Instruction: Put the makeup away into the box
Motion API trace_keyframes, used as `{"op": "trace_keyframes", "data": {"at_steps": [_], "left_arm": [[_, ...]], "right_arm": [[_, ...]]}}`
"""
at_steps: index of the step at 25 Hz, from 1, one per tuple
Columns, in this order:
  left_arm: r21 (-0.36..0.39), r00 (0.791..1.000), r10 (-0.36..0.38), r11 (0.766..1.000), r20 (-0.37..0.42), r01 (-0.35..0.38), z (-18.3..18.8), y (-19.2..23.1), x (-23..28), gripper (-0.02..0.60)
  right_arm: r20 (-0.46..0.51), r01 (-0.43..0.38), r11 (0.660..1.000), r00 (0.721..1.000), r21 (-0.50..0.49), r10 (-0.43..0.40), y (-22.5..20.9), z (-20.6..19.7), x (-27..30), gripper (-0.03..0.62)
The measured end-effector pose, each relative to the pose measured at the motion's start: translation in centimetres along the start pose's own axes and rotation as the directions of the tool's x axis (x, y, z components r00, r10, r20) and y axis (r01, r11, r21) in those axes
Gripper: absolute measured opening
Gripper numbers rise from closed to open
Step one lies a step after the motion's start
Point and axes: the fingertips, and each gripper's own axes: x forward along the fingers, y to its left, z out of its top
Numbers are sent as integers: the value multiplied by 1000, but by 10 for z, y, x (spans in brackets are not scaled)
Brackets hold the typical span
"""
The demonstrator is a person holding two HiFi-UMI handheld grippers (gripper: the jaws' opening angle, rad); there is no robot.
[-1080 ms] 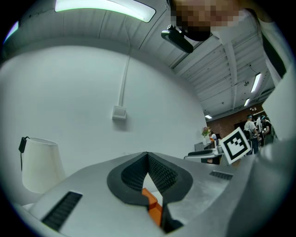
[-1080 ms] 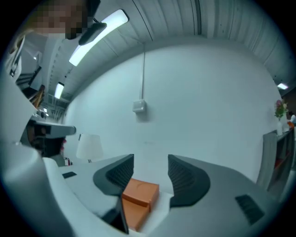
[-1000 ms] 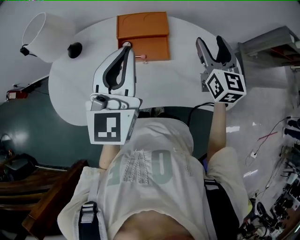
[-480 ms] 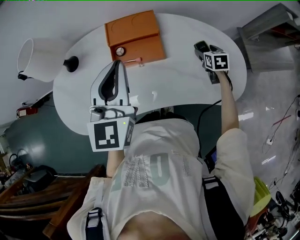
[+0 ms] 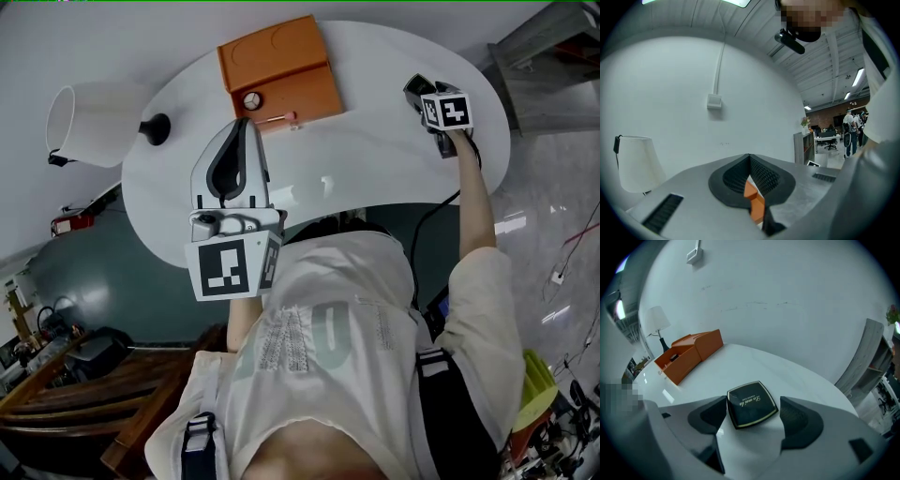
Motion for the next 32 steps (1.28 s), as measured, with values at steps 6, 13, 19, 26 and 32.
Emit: {"op": "trace_keyframes", "data": {"at_steps": [6,13,19,26,32], "left_arm": [[-3,1000,-2,1000,-1,2,-1,1,1,7],[-3,1000,6,1000,0,-6,-1,-1,-2,8],[-6,1000,29,1000,12,-29,2,6,-7,8],[-22,998,51,998,40,-50,12,8,-4,7],[-39,992,61,998,111,-57,30,3,-2,8]], "right_arm": [[-23,-7,1000,1000,1,7,-1,-8,6,351],[-19,-12,1000,1000,21,12,-3,-8,5,350],[158,5,992,987,128,-26,-4,33,-20,345],[537,-64,996,843,64,19,65,153,-147,344],[714,-91,990,686,-107,140,165,199,-256,344]]}}
